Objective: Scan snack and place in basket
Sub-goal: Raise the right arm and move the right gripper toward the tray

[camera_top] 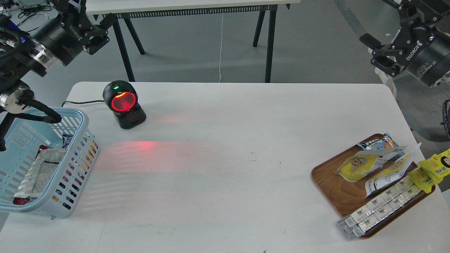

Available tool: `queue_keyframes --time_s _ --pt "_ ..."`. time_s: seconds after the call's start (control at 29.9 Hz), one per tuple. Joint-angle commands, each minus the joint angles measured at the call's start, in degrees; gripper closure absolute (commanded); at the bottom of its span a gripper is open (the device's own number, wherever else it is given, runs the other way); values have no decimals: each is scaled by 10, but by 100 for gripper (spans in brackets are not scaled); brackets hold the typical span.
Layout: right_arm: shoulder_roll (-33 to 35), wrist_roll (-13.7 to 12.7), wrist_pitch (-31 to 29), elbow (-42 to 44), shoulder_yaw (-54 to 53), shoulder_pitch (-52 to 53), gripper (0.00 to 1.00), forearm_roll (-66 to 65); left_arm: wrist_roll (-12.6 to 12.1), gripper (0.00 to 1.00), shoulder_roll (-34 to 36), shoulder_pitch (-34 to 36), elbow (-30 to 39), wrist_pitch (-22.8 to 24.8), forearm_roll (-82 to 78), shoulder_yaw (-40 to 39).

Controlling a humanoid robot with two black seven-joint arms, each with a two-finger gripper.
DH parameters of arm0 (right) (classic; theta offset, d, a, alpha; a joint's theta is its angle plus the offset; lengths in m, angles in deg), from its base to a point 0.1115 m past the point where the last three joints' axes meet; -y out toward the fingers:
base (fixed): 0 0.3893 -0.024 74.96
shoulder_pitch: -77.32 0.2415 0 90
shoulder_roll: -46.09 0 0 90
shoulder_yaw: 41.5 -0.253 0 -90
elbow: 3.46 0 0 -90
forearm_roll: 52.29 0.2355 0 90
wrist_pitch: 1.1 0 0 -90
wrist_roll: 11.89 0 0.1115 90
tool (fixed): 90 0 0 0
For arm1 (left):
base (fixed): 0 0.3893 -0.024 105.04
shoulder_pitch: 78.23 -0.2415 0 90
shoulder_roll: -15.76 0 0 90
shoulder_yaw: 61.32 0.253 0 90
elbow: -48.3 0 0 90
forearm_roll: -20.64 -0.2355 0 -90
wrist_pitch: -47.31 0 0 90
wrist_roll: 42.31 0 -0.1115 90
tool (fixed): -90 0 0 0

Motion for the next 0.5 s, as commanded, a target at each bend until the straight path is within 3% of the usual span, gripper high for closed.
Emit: queue_keyframes --time_s 0.0,0.47 --pt "-2 0 1 0 -1 0 1 2 0 0 -2 -1 -1 0 47 0" --pt "-3 0 -6 6 0 -3 1 27 0 0 -8 6 1 0 74 4"
